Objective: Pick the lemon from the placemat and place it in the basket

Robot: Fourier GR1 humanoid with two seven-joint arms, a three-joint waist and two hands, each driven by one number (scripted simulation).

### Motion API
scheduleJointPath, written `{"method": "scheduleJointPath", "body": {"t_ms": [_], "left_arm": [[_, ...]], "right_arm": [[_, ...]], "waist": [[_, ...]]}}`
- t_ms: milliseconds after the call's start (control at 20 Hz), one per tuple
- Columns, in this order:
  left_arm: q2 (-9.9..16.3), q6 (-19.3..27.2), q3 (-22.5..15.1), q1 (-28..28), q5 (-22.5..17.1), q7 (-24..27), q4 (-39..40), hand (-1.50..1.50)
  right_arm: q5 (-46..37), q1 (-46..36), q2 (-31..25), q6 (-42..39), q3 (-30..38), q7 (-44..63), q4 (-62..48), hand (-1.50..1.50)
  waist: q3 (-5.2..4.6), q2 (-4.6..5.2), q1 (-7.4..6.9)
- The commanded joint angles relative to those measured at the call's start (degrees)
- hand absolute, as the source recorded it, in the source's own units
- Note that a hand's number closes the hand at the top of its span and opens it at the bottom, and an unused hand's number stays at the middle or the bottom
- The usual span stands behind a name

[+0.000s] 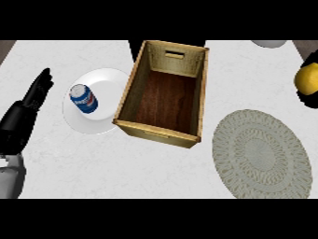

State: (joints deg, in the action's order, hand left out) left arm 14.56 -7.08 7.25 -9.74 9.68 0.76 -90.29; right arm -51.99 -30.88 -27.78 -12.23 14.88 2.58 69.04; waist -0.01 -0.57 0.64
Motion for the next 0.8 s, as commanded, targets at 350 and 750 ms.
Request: {"method": "scheduleJointPath", "body": {"t_ms": [350,750], "left_arm": [[0.4,-1.0,0.4,-0.3,-0.7,0.1,-0.4,0.0],[-0.2,-0.8,-0.3,-1.6,-0.1,-2.8,-0.8,0.0]], "right_arm": [[19.3,-18.6,3.8,-10.5,7.6,12.5,19.0,1.5],[29.0,-34.8,7.5,-20.2,4.6,34.2,22.1,1.5]], "waist": [[-0.09,0.0,-0.38],[-0.06,0.11,-0.76]]}}
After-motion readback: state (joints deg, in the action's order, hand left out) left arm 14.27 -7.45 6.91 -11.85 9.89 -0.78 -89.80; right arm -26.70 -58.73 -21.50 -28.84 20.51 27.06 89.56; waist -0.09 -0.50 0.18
